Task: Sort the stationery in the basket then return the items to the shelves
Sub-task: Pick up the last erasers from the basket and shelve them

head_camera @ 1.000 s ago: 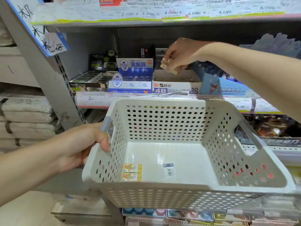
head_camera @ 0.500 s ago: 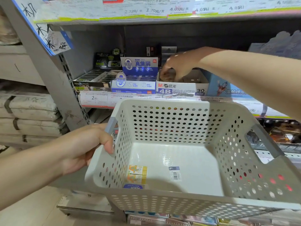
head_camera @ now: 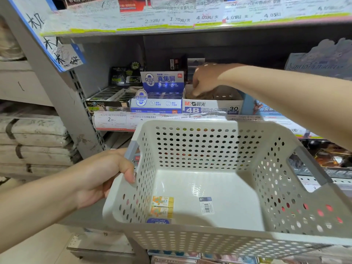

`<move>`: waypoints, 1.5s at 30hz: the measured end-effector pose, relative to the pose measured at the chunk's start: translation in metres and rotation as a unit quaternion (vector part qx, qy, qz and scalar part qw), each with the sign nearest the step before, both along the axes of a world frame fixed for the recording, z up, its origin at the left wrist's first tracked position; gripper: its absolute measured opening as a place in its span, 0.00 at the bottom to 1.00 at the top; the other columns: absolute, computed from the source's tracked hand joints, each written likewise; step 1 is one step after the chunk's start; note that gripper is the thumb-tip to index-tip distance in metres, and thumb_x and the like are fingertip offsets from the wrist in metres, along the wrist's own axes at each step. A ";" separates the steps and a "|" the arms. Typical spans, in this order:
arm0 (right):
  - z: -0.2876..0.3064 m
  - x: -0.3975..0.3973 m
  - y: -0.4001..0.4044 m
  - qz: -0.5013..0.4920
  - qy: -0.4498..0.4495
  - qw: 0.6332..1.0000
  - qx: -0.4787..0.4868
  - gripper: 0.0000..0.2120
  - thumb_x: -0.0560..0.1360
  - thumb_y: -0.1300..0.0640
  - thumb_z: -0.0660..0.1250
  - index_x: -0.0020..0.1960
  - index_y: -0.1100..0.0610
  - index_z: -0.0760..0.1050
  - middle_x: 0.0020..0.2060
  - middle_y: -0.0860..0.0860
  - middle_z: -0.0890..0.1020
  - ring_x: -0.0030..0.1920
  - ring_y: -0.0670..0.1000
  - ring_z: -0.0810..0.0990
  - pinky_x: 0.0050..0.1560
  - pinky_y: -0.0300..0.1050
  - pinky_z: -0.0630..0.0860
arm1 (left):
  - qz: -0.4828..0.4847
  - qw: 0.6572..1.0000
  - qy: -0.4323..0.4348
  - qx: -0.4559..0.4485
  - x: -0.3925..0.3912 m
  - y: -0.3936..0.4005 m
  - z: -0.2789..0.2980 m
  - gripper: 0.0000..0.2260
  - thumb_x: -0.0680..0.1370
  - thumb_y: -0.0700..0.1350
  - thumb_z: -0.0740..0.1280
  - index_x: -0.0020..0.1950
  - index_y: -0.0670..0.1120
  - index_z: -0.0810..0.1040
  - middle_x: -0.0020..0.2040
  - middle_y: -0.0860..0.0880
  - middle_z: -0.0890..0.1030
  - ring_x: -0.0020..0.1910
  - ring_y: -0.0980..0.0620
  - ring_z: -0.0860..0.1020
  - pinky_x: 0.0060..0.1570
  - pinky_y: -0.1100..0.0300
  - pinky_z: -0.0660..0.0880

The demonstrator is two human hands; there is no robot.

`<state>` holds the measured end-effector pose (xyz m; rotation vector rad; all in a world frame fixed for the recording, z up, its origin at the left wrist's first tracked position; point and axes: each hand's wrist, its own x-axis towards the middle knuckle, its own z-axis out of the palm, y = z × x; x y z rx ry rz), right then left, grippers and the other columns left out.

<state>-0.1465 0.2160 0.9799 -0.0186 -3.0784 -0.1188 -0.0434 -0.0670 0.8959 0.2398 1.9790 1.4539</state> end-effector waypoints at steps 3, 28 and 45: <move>-0.010 -0.006 -0.002 0.014 -0.015 1.000 0.008 0.16 0.75 0.56 0.66 0.62 0.60 0.76 0.55 0.55 0.81 0.52 0.56 0.79 0.49 0.42 0.72 | 0.014 1.000 0.000 -0.009 0.002 0.003 0.004 0.29 0.54 0.32 0.61 0.53 0.45 0.82 0.44 0.38 0.85 0.36 0.40 0.84 0.45 0.40 0.79; -0.026 -0.002 0.008 0.047 0.038 0.995 -0.080 0.19 0.75 0.67 0.65 0.64 0.57 0.73 0.60 0.53 0.78 0.53 0.51 0.76 0.51 0.39 0.72 | 0.011 1.000 0.020 0.004 -0.015 0.004 -0.001 0.32 0.57 0.35 0.62 0.62 0.39 0.77 0.49 0.38 0.83 0.38 0.45 0.83 0.41 0.53 0.81; -0.024 -0.004 0.004 0.021 0.064 0.994 -0.082 0.14 0.74 0.64 0.67 0.59 0.58 0.80 0.56 0.54 0.81 0.55 0.55 0.79 0.59 0.47 0.76 | 0.022 0.999 0.018 0.015 -0.023 0.001 -0.007 0.33 0.57 0.35 0.62 0.63 0.41 0.76 0.56 0.35 0.81 0.41 0.45 0.82 0.38 0.55 0.81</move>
